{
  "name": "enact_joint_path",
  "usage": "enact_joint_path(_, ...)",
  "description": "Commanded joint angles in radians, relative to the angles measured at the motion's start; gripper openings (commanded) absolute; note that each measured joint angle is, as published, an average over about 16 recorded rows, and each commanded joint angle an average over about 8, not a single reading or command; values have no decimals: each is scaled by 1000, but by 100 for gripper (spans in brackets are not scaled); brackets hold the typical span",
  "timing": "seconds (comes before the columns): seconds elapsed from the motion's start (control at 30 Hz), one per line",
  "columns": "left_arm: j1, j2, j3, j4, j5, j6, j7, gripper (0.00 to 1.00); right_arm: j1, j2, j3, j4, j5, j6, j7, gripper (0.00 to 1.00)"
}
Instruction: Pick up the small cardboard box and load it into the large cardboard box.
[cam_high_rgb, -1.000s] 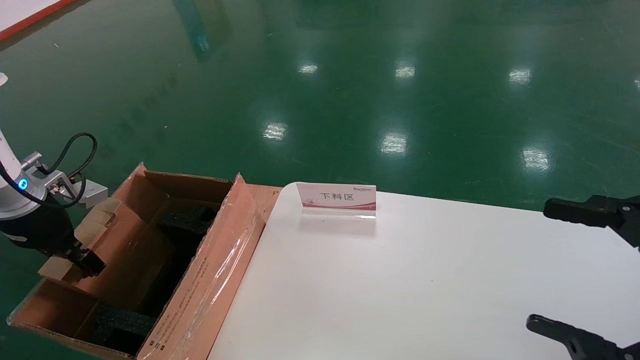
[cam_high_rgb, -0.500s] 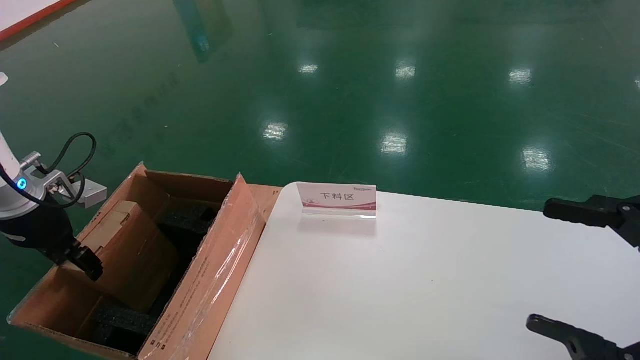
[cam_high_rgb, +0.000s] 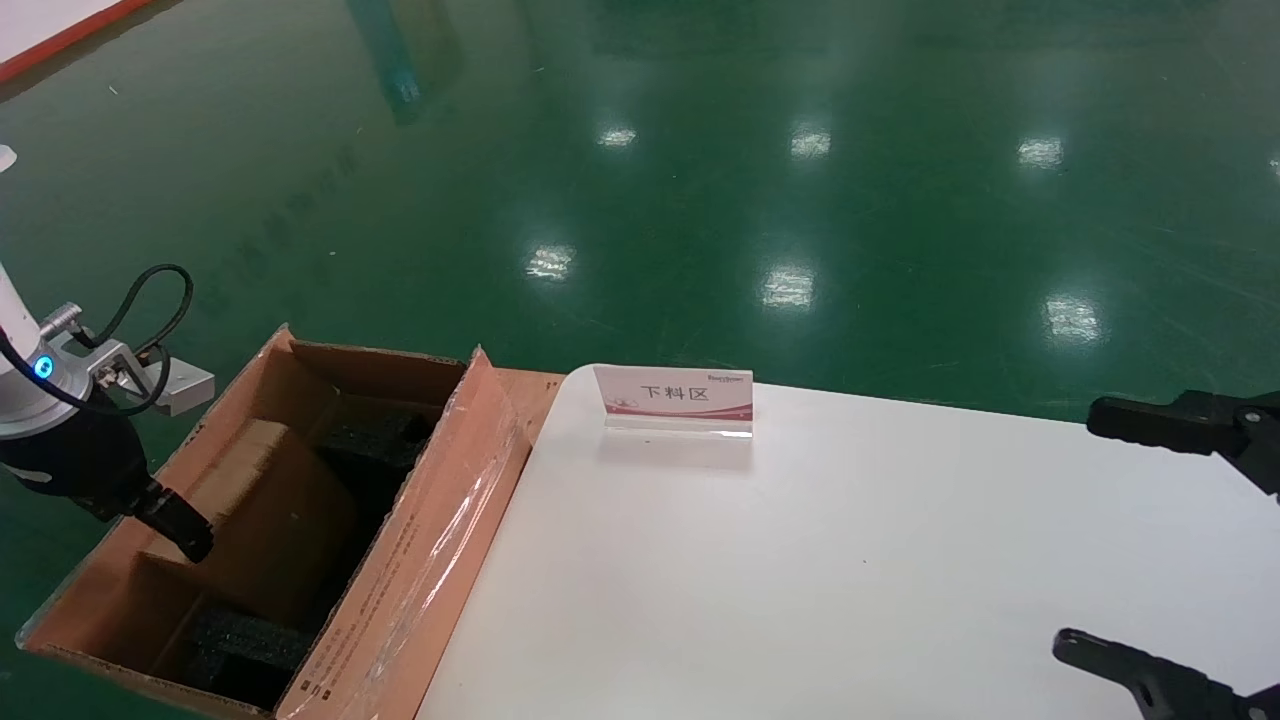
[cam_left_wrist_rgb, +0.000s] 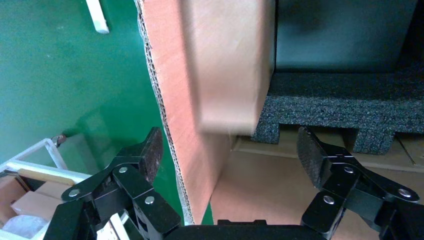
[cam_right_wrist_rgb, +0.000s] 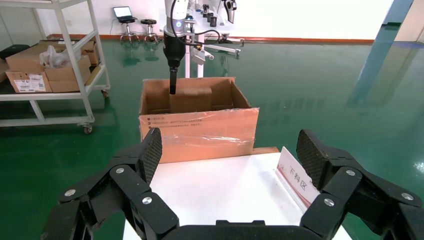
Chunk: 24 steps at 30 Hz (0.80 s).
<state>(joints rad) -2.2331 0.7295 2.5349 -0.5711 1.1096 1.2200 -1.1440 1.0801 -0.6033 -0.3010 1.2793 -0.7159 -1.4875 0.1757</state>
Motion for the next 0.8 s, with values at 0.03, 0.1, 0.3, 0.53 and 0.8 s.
enact_joint_path(0.03,-3,1,-1,2,0,-3,1,100,0,0,0,0,0,0,0,100)
enact_joint_path(0.1,-15,-2,-2,-8,3,-10,3,100,0,0,0,0,0,0,0,100)
enact_joint_path(0.3,-80,-32,-13,-83,12,-42,26,100,0,0,0,0,0,0,0,100)
enact_joint_path(0.53,-215,-114,-47,-249,16,-89,110,100,0,0,-1,-1,0,0,-1,100)
enact_joint_path(0.8,-367,-247,-122,-460,-46,-92,266,100,1,0,-1,-1,1,0,-1,100)
